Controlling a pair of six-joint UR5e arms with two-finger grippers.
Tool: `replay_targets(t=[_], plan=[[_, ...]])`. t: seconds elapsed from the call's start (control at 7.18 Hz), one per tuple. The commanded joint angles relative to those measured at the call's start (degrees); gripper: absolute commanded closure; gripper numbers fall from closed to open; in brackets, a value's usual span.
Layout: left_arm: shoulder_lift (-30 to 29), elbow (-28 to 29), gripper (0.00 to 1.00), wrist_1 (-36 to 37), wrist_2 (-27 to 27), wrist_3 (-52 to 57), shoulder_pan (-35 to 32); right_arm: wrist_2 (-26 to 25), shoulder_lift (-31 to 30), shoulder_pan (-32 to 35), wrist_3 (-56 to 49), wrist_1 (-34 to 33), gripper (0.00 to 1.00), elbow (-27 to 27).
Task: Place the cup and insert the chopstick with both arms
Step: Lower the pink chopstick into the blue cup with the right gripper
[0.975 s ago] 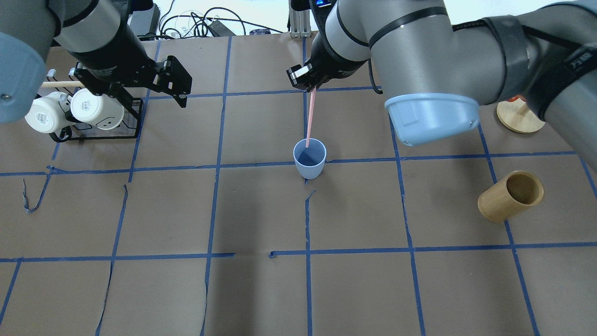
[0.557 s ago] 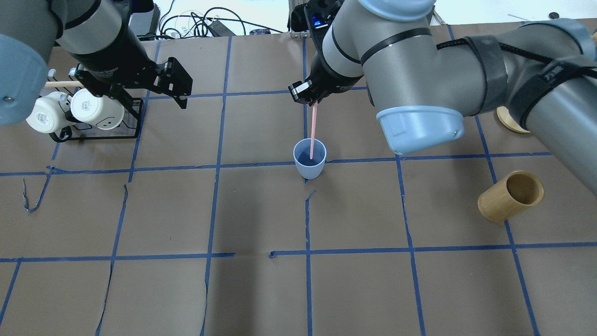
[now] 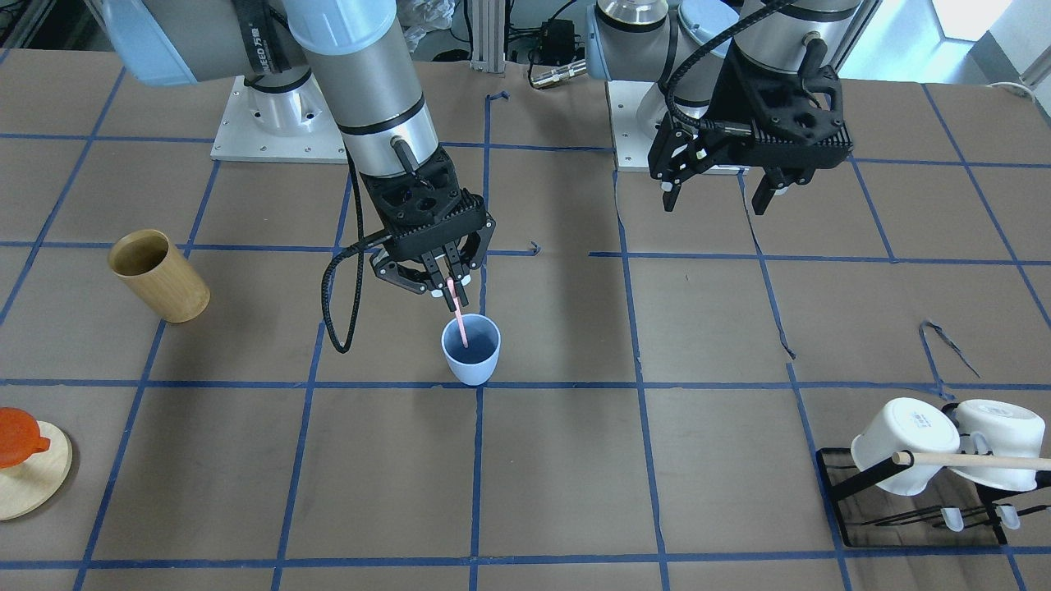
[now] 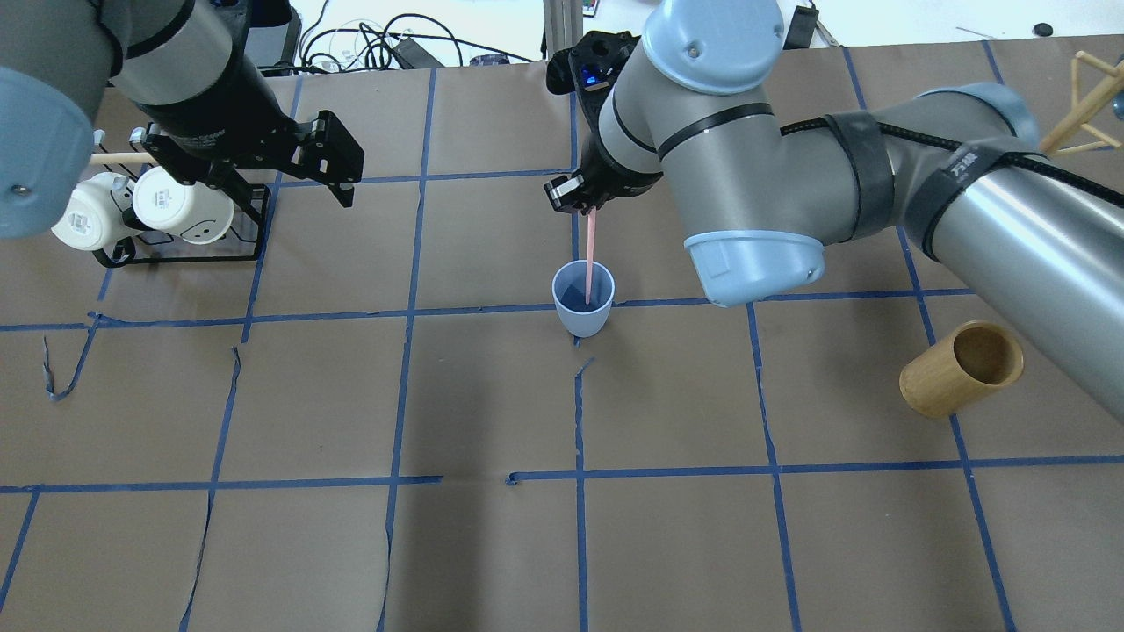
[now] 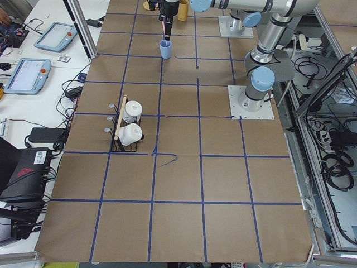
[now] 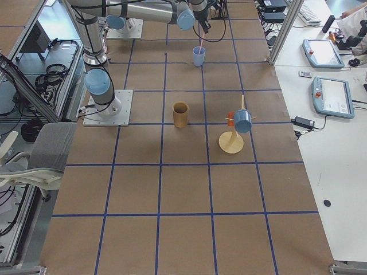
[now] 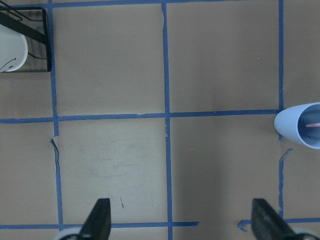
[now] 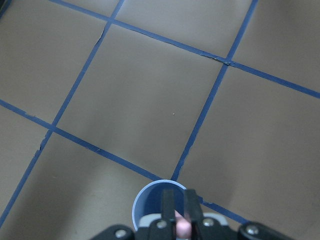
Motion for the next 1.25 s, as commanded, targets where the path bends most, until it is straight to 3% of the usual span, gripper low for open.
replay_targets(t=[0.0, 0.14, 0.56, 0.7, 0.84, 0.98, 1.11], plan=[[0.0, 0.0, 0.00, 0.1, 0.0, 0.0, 0.1, 0.1, 0.6, 0.2, 0.2, -0.9, 0.81, 1.9], [-0.1, 0.0, 0.00, 0.2, 0.0, -0.2, 0.1, 0.2, 0.7, 0.4, 0.1, -0.8, 0.75, 2.4], [-0.1, 0.0, 0.00, 0.4, -0.1, -0.3, 0.3, 0.7, 0.3, 0.5, 1.1, -1.6, 0.09, 1.6], [-0.1, 0.0, 0.00, 0.4, -0.1, -0.3, 0.3, -0.2, 0.0, -0.1, 0.9, -0.7, 0.03, -2.2], [-0.1, 0.0, 0.00, 0.4, -0.1, -0.2, 0.3, -0.3, -0.9, -0.5, 0.9, 9.5, 0.01, -8.2], [-0.1, 0.0, 0.00, 0.4, -0.1, -0.3, 0.3, -3.5, -1.7, -2.1, 0.0, 24.2, 0.00, -14.4], [-0.1, 0.0, 0.00, 0.4, 0.0, -0.2, 0.3, -5.9, -2.1, -6.3, 0.1, 36.1, 0.00, -17.1]])
